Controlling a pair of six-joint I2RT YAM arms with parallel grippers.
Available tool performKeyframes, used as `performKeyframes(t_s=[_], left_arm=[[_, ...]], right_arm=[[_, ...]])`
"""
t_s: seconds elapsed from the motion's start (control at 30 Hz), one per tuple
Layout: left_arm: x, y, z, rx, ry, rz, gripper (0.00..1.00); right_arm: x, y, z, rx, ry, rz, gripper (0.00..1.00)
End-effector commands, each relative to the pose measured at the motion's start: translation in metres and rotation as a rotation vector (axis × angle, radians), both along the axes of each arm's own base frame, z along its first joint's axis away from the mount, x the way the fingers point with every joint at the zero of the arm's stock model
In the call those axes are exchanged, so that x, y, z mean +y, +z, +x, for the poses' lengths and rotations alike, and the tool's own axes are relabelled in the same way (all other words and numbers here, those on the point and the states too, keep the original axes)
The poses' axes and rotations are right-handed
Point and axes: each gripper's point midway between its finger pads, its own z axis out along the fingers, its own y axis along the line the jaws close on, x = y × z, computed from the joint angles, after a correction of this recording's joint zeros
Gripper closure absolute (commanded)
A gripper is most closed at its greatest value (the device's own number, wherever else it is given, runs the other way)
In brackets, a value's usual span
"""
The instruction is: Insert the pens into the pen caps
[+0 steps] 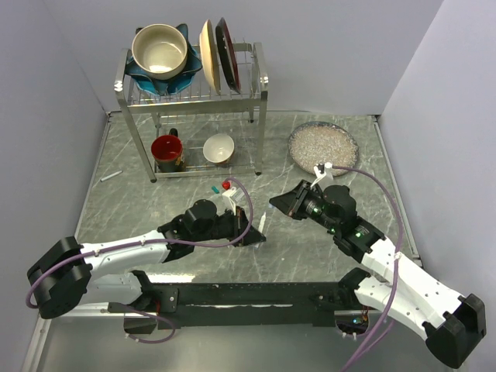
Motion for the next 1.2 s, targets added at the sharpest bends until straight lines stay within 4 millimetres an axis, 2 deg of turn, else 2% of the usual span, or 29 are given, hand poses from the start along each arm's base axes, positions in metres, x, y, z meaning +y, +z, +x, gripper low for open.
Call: performKeyframes(t_s=[0.0, 0.8, 1.1, 1.17], left_arm=[[-0.007, 0.028, 0.002, -0.061, -0.011, -0.074, 0.99], [-0.006, 0.030, 0.003, -0.068, -0.004, -0.075, 0.99], [-0.005, 0.031, 0.006, -0.072, 0.011, -0.074, 0.99], [-0.005, 0.032, 0.008, -0.076, 0.021, -0.075, 0.99]], right_arm=[[0.006, 0.034, 0.006, -0.072, -0.011, 0.052, 1.00], [0.015, 0.033, 0.001, -0.064, 0.006, 0.048, 1.00], [0.019, 0.027, -0.006, -0.046, 0.019, 0.047, 1.00], [0.020, 0.021, -0.009, -0.037, 0.009, 0.032, 1.00]])
